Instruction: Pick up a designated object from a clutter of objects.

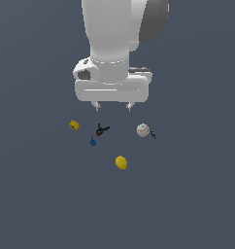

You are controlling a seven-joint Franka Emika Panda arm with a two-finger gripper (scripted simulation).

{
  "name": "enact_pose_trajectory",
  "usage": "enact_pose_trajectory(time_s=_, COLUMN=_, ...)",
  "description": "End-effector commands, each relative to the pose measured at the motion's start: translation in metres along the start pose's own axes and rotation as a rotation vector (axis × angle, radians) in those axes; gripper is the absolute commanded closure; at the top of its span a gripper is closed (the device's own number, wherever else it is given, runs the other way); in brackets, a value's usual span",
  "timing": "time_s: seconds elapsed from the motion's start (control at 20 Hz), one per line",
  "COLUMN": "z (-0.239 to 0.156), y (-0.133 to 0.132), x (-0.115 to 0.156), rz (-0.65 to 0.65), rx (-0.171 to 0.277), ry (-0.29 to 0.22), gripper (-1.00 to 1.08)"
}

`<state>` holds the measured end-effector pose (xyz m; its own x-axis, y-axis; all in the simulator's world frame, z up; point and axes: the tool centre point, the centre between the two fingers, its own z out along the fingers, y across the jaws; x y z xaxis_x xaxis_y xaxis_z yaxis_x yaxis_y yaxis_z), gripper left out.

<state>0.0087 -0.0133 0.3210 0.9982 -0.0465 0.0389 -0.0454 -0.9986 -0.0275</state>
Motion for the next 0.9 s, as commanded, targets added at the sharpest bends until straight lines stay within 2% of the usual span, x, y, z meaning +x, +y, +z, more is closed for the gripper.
enact_pose_trajectory(time_s=0.0, z=0.009, y=-0.001, x=0.004, rz=0.01, rx=-0.001, ry=-0.002, gripper=-0.92)
enact_pose_trajectory(time_s=0.4, z=0.063, y=-0.007, x=0.026, rz=0.064, rx=-0.01, ry=-0.011, gripper=-0.92)
enact_pose_trajectory(time_s=0.85, z=0.159, y=-0.018, x=0.048, rz=0.154, rx=-0.022, ry=-0.025, gripper=-0.92)
